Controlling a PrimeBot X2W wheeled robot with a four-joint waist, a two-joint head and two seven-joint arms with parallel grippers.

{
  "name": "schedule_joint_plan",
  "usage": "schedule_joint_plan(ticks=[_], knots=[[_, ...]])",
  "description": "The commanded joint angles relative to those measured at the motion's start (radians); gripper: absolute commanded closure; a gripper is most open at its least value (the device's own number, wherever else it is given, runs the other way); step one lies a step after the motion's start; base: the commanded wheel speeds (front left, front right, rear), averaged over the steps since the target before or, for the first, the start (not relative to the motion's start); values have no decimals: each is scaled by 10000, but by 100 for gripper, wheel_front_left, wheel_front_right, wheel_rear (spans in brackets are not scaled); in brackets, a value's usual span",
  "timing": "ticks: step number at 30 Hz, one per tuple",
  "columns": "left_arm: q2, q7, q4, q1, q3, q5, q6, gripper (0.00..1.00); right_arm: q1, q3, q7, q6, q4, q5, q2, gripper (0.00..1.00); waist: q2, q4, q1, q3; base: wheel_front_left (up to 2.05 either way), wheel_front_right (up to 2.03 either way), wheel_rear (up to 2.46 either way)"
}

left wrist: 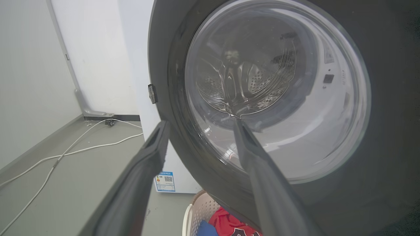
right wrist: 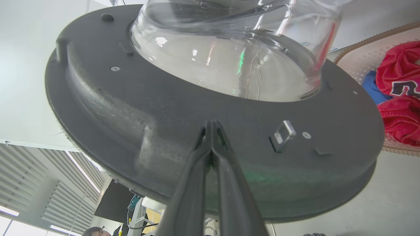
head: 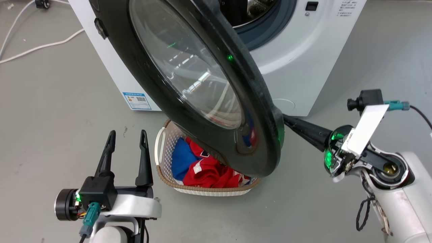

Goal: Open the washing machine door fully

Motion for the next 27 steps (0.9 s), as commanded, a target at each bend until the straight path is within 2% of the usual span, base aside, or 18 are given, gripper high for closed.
schedule_joint_plan(ticks=[1, 27], knots=[[-8, -24, 17, 122, -15, 66, -1, 0, 244, 47, -4, 25, -72, 29, 104, 100, -1, -17, 1, -119, 0, 0, 0], [-8, -24, 42, 671, -114, -35, 75, 0, 2169, 1072, 137, 13, -1274, -317, 1305, 100, -1, 341, 1, -881, 0, 0, 0]])
